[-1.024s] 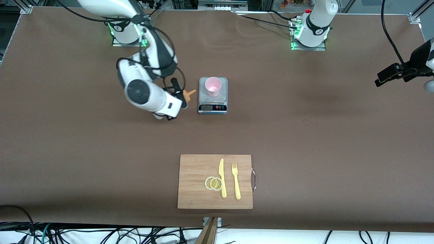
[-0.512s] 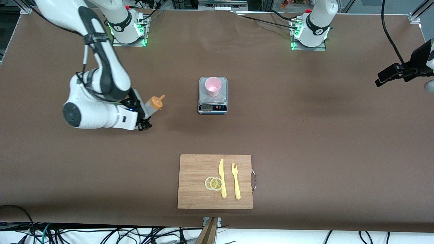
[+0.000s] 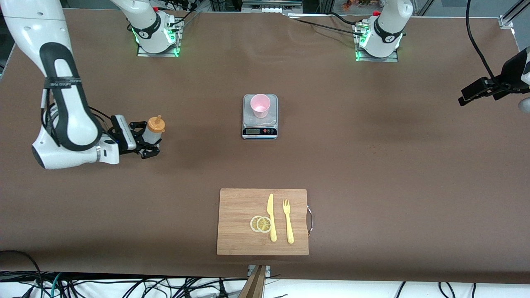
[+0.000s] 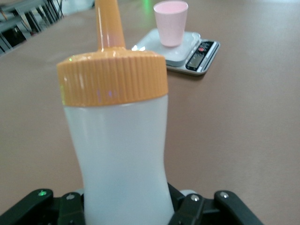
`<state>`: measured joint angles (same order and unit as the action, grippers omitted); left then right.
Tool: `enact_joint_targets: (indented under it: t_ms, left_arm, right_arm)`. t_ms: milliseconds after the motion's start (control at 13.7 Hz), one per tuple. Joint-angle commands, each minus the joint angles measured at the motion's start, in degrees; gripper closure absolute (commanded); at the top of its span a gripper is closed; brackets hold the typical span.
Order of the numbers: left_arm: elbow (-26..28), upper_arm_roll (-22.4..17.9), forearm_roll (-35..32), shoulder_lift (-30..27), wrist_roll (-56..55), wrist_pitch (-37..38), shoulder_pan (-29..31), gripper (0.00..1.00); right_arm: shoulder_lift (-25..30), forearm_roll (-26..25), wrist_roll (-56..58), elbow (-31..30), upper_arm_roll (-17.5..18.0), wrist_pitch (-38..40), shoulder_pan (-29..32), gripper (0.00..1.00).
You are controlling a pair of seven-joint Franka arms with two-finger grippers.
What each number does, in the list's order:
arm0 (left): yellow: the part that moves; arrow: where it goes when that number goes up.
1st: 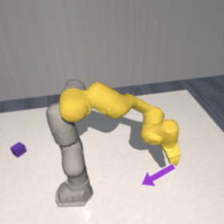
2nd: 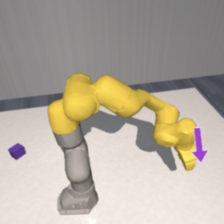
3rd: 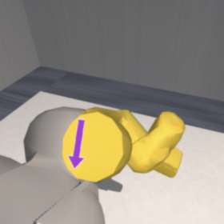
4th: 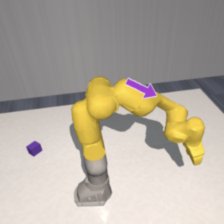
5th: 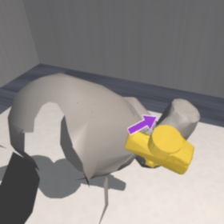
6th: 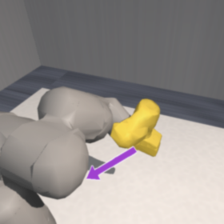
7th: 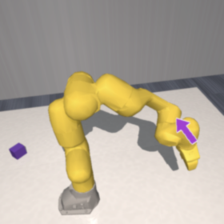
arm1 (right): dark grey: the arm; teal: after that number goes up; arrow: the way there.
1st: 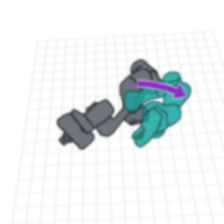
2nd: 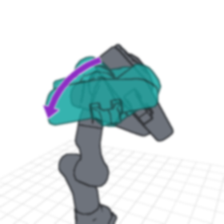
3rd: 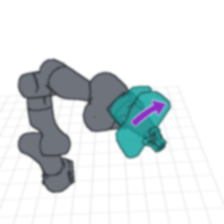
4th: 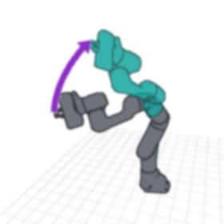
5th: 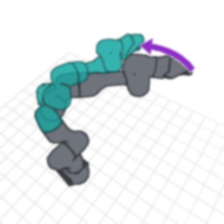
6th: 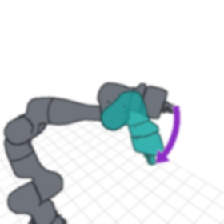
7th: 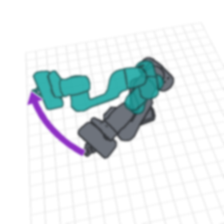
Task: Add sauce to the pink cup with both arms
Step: 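Carry the bottle back beside its start spot with the right gripper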
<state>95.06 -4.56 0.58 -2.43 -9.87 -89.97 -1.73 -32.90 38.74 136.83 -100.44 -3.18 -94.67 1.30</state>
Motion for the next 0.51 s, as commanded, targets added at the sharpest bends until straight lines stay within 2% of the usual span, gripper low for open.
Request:
enact_joint_targets:
  t_ms: [0,439]
  left_arm:
    - [-0.4,-0.1,1.01,-0.12,1.16,0.67,0.33,0.0]
    - [-0.31,-0.1,1.01,-0.04,1.17,0.5,0.33,0.0]
  right_arm:
    - [-1.99,3.79,3.95,0.25,0.99,5.97,4.75,1.0]
    - [-8.4,6.26,9.06,0.25,0.99,14.33,13.45,1.0]
